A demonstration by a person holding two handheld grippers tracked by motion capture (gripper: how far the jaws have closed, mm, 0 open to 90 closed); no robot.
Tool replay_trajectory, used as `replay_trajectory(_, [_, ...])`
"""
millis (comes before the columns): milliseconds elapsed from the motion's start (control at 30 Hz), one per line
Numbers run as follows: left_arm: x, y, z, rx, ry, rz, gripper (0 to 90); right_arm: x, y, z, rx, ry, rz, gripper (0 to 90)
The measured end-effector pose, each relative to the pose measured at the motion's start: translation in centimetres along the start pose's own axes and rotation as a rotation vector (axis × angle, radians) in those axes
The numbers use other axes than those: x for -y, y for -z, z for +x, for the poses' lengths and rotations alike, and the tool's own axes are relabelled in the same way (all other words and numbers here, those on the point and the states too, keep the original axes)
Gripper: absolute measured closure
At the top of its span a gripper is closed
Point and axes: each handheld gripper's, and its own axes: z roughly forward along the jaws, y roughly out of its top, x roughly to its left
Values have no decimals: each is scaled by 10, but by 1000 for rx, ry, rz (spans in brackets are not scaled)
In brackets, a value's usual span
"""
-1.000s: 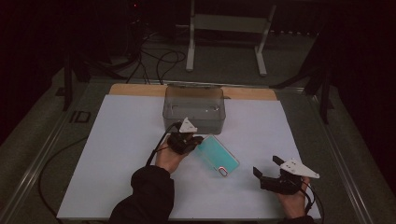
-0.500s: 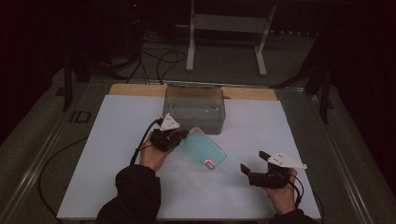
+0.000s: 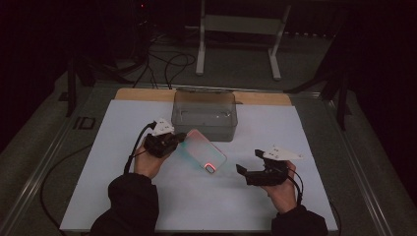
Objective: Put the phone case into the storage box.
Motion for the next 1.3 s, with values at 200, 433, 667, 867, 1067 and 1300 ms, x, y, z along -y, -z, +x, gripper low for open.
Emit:
replay_trajectory(200, [2,5,4,-13,0,-3,890,-13,-7,1,-32,0,4,87])
replay_trajectory(433, [3,8,6,-17,-11,-4,891,-30,-19,2,-63,10,27,87])
replay_trajectory(667, [5,11,6,-22,-24,-6,891,-53,-33,3,-132,-4,53,87])
replay_trajectory(867, [6,13,5,-22,-31,-17,891,-67,-47,8,-179,7,77,87])
replay_trajectory(1067, [5,14,3,-17,-37,-32,891,-76,-60,13,-219,14,102,88])
replay_trajectory(1300, [4,16,1,-7,-51,-49,891,-80,-73,16,-269,2,149,90])
